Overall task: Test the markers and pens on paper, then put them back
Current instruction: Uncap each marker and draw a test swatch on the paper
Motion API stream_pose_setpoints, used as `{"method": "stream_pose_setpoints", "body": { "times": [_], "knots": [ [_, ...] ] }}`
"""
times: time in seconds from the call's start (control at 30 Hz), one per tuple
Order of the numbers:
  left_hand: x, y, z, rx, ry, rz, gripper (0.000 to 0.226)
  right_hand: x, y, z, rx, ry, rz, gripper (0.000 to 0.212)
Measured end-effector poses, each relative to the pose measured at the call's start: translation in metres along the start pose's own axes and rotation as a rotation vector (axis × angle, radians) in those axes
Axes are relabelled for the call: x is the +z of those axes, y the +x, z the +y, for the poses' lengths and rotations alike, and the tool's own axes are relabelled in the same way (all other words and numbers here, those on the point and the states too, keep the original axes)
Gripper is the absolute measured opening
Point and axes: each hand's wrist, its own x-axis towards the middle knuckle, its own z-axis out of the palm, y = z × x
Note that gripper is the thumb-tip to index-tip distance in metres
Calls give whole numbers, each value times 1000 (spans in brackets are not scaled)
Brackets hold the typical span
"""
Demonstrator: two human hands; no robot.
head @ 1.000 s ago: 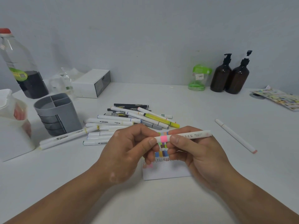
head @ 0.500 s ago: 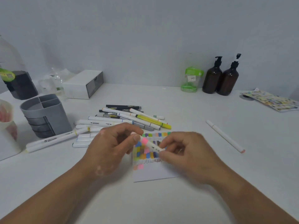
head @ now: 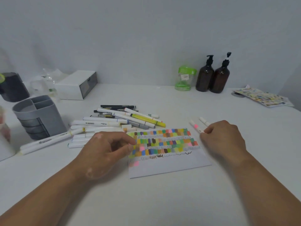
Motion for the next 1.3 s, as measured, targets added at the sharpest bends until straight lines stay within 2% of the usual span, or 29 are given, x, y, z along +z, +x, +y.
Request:
{"method": "stream_pose_setpoints", "body": {
  "times": [0.1,0.17,0.23,0.3,0.47,0.6,0.77,0.87,0.93,1.0,1.1,1.2,1.27,1.3],
  "knots": [
    [-11,-4,-2,1,77,-16,17,2,0,-1,10,-33,2,12],
    [-24,-4,-7,-19,167,35,15,3,-4,-2,-49,21,91,12],
    [-40,-2,-15,-62,279,133,14,3,-11,-6,-179,150,184,7],
    [-52,0,-21,-113,394,177,14,3,-20,-16,-325,261,183,4],
    [-48,2,-28,-139,559,102,16,15,-45,-40,-622,320,83,13],
    [-40,4,-25,-154,598,67,15,21,-51,-43,-667,342,27,16],
    [-37,3,-22,-121,591,51,8,16,-53,-44,-668,363,32,18],
    [-41,5,-18,-100,401,182,5,16,-56,-46,-689,367,24,21],
    [-43,8,-18,-132,132,303,6,17,-57,-48,-696,365,6,22],
    [-37,11,-11,-162,-229,337,2,17,-59,-51,-713,391,-8,25],
    [-15,11,1,-185,-633,234,12,18,-65,-58,-756,411,-39,21],
    [3,12,7,-154,-825,121,21,15,-74,-65,-769,531,-167,8],
    [8,12,8,-145,-885,77,21,14,-79,-69,-755,614,-304,31],
    [9,12,9,-143,-912,59,21,14,-80,-70,-759,619,-359,36]
  ]
}}
